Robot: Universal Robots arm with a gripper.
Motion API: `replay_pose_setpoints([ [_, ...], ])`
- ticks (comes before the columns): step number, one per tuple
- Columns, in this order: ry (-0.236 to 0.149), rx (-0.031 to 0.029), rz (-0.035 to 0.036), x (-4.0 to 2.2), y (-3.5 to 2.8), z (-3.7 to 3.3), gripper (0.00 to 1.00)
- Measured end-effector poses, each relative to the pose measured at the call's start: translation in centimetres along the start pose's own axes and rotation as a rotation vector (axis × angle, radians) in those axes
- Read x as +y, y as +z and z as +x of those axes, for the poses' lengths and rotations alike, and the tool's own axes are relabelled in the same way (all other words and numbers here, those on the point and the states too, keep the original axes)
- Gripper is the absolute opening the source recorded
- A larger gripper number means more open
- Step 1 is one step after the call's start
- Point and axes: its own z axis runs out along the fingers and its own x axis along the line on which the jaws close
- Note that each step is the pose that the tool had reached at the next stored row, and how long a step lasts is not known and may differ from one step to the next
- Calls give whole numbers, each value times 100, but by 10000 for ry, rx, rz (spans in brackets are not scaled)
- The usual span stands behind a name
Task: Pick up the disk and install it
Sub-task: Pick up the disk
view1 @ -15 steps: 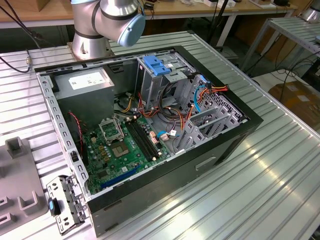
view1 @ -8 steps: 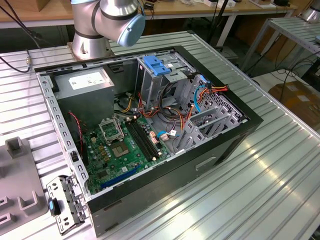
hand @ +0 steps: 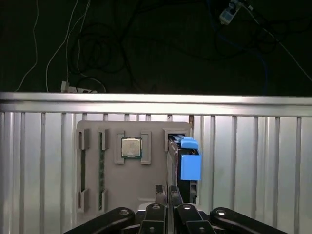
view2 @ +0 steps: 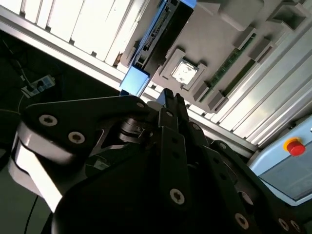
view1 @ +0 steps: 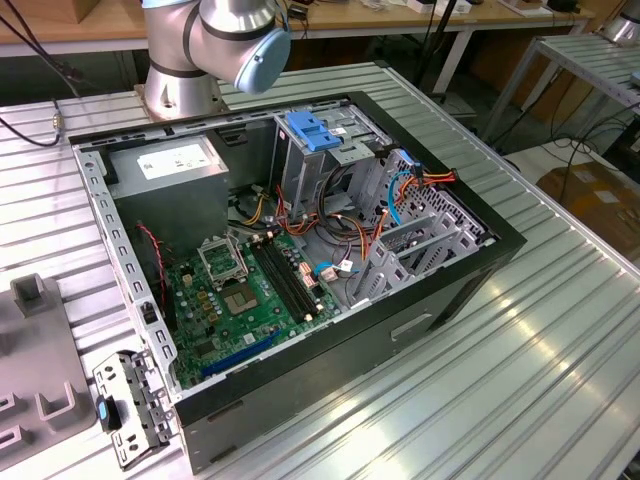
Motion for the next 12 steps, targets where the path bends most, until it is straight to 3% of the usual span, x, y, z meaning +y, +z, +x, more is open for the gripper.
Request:
replay_pose_setpoints([
  [1,85,0,0,0,7,-2,18],
  [2,179,-2,2,3,15,-5,25],
  [5,341,-11,1,21,34,-13,26],
  [9,450,-40,12,67,55,-24,51],
  [12,471,-169,17,84,64,-26,51],
])
